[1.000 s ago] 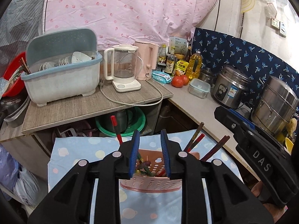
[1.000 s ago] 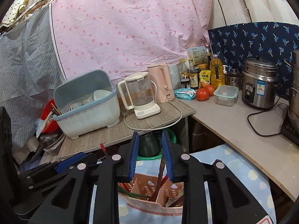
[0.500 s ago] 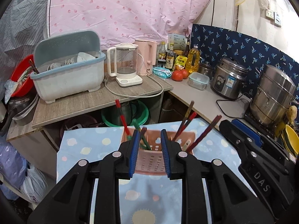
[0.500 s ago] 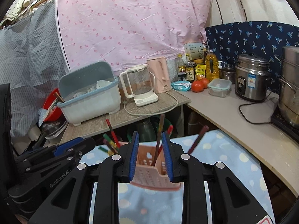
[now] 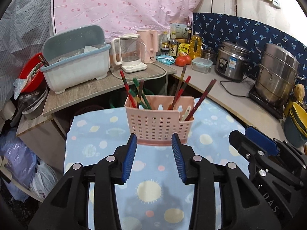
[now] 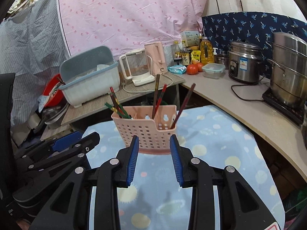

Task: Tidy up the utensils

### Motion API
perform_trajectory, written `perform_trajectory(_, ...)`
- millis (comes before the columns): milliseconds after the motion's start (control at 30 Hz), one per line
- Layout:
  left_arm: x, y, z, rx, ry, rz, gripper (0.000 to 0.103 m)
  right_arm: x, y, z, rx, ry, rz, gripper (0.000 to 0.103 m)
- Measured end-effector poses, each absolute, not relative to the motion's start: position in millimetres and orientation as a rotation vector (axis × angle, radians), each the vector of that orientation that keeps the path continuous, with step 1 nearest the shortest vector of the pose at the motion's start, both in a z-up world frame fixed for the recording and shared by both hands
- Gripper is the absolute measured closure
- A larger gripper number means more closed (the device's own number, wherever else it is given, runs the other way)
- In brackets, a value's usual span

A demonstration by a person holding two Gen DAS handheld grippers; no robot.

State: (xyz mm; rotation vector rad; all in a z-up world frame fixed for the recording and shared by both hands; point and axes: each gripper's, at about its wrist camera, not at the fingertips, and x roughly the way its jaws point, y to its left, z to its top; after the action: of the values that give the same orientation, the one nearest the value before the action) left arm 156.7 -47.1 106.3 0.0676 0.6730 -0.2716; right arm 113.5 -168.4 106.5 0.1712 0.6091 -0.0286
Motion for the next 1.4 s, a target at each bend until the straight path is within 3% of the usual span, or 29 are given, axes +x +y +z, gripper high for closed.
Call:
perform_trajectory(400,125.9,-46.7,81.4,0.094,0.696,-0.226,0.046,82.2,-162.5,79.5,0.140,0.678,-0.045,0.069)
perform_trajectory(500,121.5,-47.1,77.7,0.090,0.702,-0.213,0.042,77.1,-163.9,76.7,0.129,0.681,-0.062,0.062)
perform_trajectory(767,113.5,-37.7,69.1,0.085,0.709,-0.161,0.016,65.7,-176.2,70.0,0.136,0.682,-0.100,0.035)
perform_trajectory(800,112.6,-36.9,68.0,0.086,0.710,-0.155,0.014,64.6,-177.8,69.0,0.141,0.683,-0.103,0.033)
perform_trajectory(867,111.7,-35.2,66.5,0.090,0.709,-0.146,0.012,62.5,-180.7,68.4,0.148,0.682,-0.113,0.019)
perform_trajectory(933,111.3,-33.7,64.8,0.089,0.712,-0.142,0.009,60.5,-184.3,67.5,0.158,0.677,-0.114,0.017)
perform_trajectory(1033,109.0,-34.0,62.4,0.098,0.713,-0.143,0.007,58.1,-185.3,66.0,0.156,0.678,-0.122,0.015)
perform_trajectory(1067,108.6,-34.4,61.2,0.104,0.714,-0.139,0.007,57.4,-185.0,65.8,0.149,0.675,-0.128,0.007)
perform_trajectory(1100,108.8,-34.1,60.2,0.108,0.715,-0.132,0.007,56.5,-184.7,65.7,0.143,0.672,-0.133,0.006)
perform_trajectory(1400,105.8,-31.4,55.9,0.104,0.726,-0.118,0.007,52.0,-185.4,61.9,0.114,0.664,-0.158,0.006)
